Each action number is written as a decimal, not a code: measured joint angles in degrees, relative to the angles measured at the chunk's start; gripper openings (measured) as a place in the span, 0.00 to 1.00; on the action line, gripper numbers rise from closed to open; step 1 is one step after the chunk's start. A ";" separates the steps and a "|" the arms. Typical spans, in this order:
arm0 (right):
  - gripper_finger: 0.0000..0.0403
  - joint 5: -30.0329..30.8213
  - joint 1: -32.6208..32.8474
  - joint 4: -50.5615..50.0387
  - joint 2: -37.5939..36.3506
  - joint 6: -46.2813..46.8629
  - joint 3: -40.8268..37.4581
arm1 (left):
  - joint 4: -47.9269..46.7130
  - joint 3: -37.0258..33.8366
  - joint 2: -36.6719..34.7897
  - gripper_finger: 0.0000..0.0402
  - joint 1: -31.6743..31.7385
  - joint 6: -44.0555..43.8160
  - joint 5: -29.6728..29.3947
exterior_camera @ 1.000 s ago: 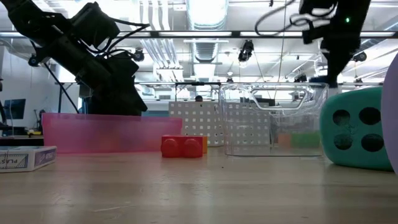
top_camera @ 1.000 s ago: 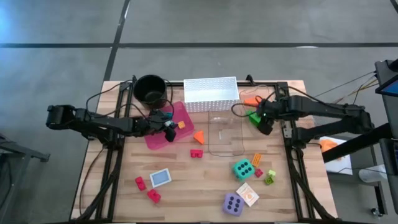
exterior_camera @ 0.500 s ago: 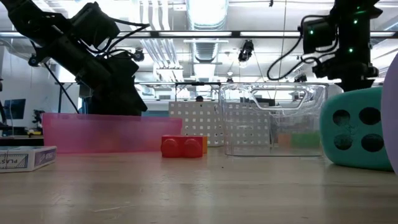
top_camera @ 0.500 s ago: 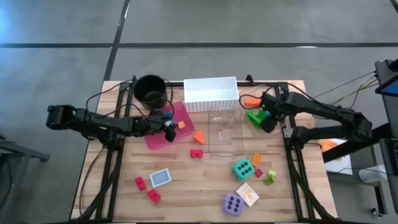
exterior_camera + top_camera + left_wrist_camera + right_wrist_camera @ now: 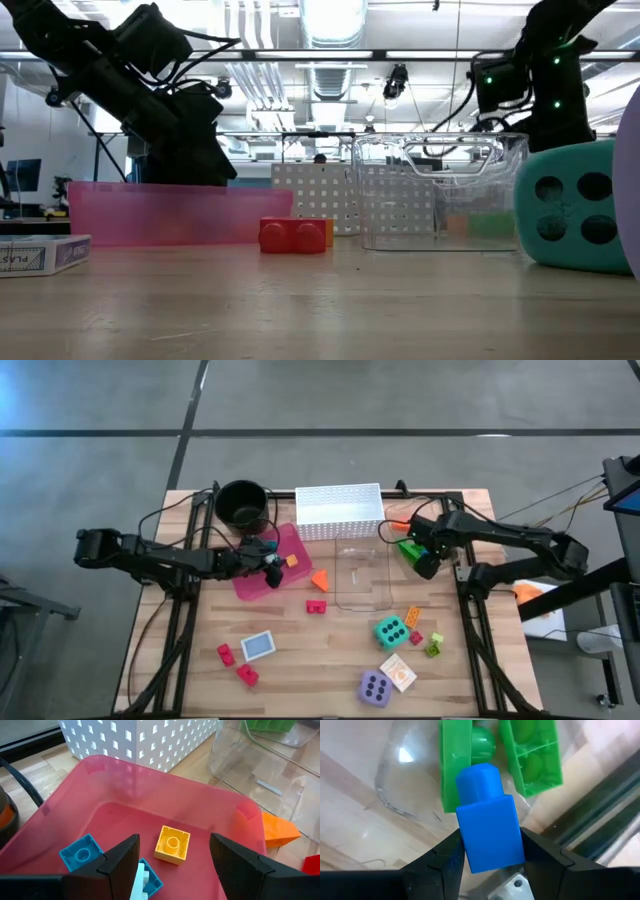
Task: Pick & Place Toys
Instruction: Put the large blue game piece into the top transparent bin, then put the yellow game piece into the red bin
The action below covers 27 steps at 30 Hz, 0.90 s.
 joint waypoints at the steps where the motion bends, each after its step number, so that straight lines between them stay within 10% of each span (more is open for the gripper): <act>1: 0.44 0.06 -0.07 -0.22 0.77 -0.29 -0.10 | 0.00 0.00 0.00 0.61 -0.01 0.00 0.15; 27: 0.74 0.78 -0.04 -2.58 -1.85 -2.47 8.09 | 0.00 0.00 0.00 0.61 0.00 -0.02 0.21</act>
